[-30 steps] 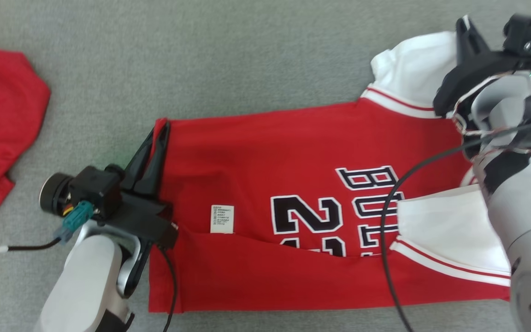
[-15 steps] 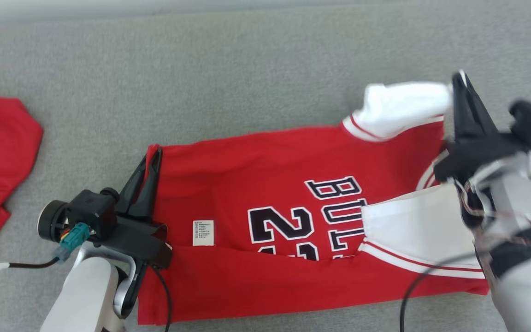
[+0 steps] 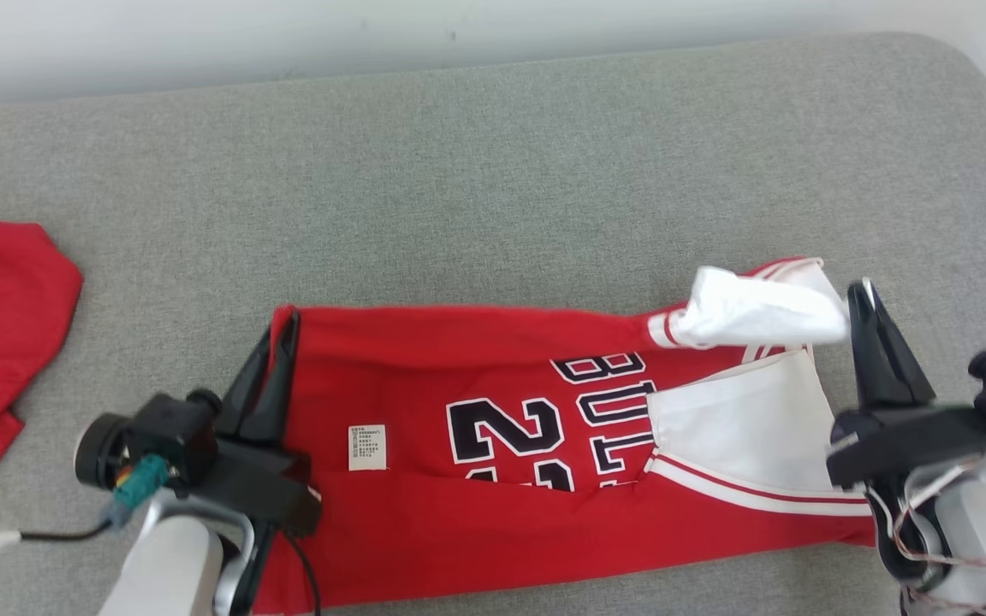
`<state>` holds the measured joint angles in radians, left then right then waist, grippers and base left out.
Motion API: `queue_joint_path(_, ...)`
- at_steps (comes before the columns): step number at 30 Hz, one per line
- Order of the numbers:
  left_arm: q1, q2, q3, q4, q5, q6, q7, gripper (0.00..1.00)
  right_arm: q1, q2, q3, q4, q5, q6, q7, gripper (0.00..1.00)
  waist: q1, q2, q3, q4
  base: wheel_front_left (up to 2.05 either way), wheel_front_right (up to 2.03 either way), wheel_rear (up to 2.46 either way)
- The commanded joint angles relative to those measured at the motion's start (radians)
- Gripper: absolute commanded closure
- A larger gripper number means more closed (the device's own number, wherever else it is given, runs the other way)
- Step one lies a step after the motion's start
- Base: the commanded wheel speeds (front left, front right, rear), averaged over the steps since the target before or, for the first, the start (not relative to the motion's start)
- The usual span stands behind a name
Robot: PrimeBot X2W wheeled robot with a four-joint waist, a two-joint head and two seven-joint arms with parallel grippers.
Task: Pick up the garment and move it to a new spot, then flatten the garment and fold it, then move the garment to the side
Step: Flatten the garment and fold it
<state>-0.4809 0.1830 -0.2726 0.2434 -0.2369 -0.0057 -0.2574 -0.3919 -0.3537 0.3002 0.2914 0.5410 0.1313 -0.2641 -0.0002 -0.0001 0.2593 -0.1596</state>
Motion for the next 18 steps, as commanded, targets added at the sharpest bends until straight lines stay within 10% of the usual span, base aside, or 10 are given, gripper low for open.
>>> queue_joint_path(1,0.034,0.006,-0.003,-0.015,0.012,0.006,-0.007,1.0,0.026,-0.014,-0.001,-0.006,0.003,-0.001,0.0,1.0,0.0002,0.0001,-0.003,-0.003,0.0,0.0,0.0)
queue_joint_path(18,0.151,-0.008,-0.009,-0.08,0.029,0.018,-0.009,1.0,0.122,-0.021,0.001,-0.029,-0.015,-0.001,0.004,1.0,0.0002,0.0001,-0.036,0.021,0.0,0.0,0.0)
